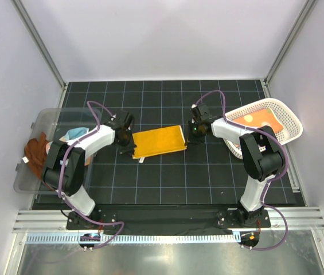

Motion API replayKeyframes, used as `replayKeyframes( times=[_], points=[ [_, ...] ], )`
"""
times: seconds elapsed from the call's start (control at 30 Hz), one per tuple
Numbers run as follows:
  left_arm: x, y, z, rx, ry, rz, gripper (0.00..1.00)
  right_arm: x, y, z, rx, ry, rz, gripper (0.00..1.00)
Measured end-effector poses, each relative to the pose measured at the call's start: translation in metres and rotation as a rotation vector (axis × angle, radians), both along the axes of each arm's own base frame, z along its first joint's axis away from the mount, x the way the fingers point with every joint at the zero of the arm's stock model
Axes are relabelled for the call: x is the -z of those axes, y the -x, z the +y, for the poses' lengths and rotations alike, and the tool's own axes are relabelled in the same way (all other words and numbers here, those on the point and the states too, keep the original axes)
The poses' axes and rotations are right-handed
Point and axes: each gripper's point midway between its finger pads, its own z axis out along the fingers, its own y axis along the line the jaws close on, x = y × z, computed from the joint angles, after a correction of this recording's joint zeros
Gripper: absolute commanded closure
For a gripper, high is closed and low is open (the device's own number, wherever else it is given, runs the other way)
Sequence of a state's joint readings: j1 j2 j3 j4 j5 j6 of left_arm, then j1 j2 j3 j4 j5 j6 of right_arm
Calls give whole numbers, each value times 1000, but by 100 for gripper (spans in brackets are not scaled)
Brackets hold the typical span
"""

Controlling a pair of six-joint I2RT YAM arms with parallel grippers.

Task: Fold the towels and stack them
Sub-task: Fold the towel

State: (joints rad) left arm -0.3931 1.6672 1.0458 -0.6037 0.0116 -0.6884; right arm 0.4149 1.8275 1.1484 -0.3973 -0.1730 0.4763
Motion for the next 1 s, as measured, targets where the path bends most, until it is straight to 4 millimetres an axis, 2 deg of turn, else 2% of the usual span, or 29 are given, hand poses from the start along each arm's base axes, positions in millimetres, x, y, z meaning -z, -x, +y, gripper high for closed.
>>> replayKeyframes(
  times=[0.33, 0.47, 0.53, 0.6, 0.63, 0.67, 0.77, 0.9, 1.0],
  points=[
    [-19, -1, -2, -8, 33, -47, 100, -2, 1, -2, 2, 10, -1, 99],
    [-8, 8, -1, -8, 37, -21, 100, -3, 2, -3, 2, 9, -3, 98],
    [2, 15, 0, -6, 35, 12, 100, -2, 3, -2, -1, 5, -1, 93],
    [10, 18, -1, -5, 34, 37, 94, 0, 6, -2, -4, 2, 7, 88],
    [12, 18, -1, -5, 33, 43, 89, 1, 6, -2, -5, 2, 10, 82],
    [13, 17, -1, -5, 33, 43, 82, 1, 6, -2, -4, 2, 10, 80],
    [13, 18, 0, -2, 28, 48, 70, 1, 6, -4, -2, 10, 8, 67],
    [6, 19, 3, 1, 17, 63, 64, 1, 7, -9, 0, 31, 17, 65],
    [-14, 11, 3, 10, 1, 49, 63, -8, 7, -12, -2, 49, 18, 65]
  ],
)
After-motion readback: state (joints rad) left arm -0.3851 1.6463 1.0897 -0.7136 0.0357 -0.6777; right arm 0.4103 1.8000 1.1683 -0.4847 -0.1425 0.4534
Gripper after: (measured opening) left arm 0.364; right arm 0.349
